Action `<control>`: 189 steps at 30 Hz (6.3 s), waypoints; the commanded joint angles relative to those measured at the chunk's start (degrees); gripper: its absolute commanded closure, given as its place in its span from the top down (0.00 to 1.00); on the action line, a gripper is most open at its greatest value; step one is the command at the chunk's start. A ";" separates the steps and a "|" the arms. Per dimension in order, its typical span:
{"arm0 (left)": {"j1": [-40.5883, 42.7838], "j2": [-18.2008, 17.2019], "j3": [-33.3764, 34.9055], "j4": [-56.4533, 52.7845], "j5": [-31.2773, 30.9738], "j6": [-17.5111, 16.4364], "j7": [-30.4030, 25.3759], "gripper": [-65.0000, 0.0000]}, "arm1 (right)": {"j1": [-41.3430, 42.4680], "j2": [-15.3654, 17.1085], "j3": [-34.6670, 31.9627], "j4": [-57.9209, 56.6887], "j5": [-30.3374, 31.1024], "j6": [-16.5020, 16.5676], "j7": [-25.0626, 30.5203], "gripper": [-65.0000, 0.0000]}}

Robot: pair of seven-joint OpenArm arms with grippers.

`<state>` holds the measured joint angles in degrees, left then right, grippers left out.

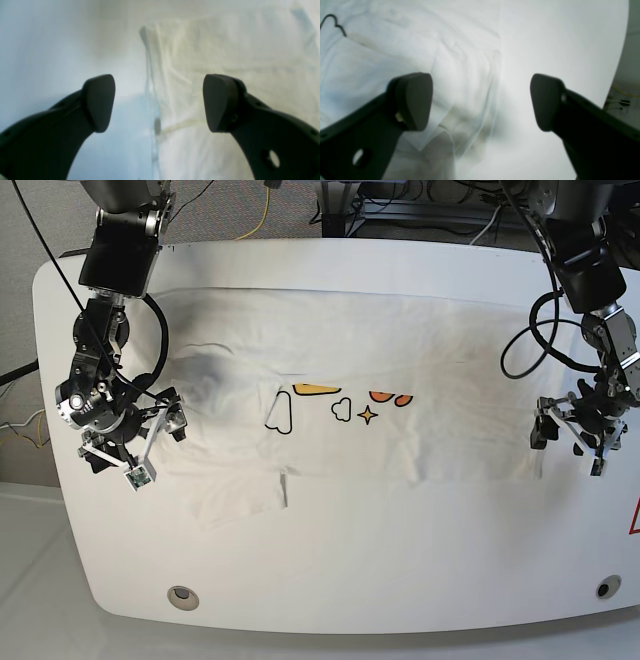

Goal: Fold the T-shirt properly

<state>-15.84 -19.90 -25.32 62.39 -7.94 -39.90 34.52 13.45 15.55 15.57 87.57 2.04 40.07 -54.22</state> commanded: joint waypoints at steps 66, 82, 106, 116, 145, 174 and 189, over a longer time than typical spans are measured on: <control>-9.88 4.12 0.22 -22.08 -0.98 -0.10 -10.13 0.80 | 1.45 3.13 3.90 1.09 -0.15 -0.07 1.07 0.88; -9.79 2.98 0.22 -22.00 -0.63 -0.10 -9.86 0.11 | 1.45 2.60 6.54 0.91 0.02 -0.07 1.34 0.88; -9.44 2.36 0.22 -22.00 -0.63 -0.10 -9.86 0.11 | 8.92 -4.69 22.98 -11.48 0.29 -0.07 1.34 0.88; -9.44 2.36 0.22 -22.00 -0.63 -0.10 -9.86 0.11 | 10.77 -4.43 24.03 -18.25 0.29 -0.07 3.80 0.88; -9.79 1.13 0.22 -21.91 -0.71 -0.10 -7.84 0.11 | 8.04 -3.64 24.03 -26.25 0.20 -0.07 13.47 0.88; -9.53 1.13 0.22 -21.91 -0.71 -0.10 -7.84 0.11 | 6.02 -9.97 20.95 -24.14 0.02 -0.07 13.21 0.88; -9.53 1.31 0.22 -21.91 -0.71 -0.10 -7.84 0.11 | 3.65 -11.81 16.30 -19.92 -0.07 -0.07 13.21 0.86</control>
<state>-24.27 -17.78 -25.10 39.70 -8.62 -39.90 26.72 16.40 3.36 31.86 67.00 1.69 39.66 -40.32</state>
